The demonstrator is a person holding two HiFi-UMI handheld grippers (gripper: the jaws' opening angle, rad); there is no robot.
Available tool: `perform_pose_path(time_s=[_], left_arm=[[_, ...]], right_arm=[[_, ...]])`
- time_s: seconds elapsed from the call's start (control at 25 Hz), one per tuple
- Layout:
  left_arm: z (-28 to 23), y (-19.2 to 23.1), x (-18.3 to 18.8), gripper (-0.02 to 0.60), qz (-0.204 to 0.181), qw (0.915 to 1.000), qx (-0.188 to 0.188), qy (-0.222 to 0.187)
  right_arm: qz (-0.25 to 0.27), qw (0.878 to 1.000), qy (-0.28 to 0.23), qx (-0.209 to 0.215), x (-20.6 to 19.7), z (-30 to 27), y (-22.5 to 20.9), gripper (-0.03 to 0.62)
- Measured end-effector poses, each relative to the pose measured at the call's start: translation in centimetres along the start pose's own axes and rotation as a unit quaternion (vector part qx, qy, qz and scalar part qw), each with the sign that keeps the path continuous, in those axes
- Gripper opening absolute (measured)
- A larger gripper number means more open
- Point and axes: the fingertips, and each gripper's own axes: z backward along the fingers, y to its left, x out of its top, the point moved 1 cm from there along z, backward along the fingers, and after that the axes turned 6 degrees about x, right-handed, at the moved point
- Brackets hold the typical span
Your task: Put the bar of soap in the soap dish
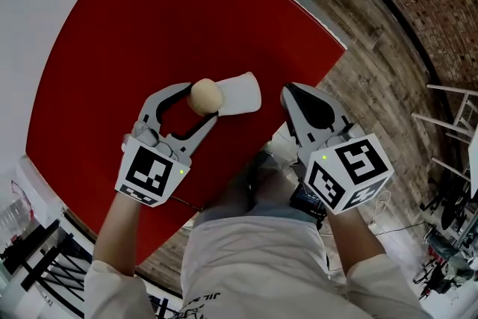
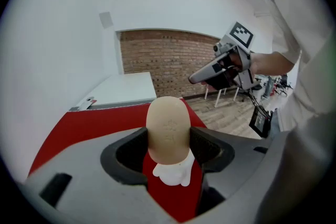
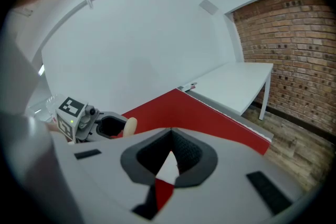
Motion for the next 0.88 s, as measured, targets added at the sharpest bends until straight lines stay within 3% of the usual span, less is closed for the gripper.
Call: perform_pose_path(time_s=[0.32, 0.88], left_arm=[[-1.4, -1.4, -1.5, 0.261, -0.089, 0.9929, -0.069, 0.038], [-4.8, -2.5, -4.2, 0.261, -0.111, 0.9845, -0.111, 0.077]], right_arm=[[-0.008, 1.000, 0.000, -0.008, -0.8, 0.6, -0.6, 0.003], [-0.022, 1.000, 0.004, -0.017, -2.5, 0.5, -1.6, 0.004]])
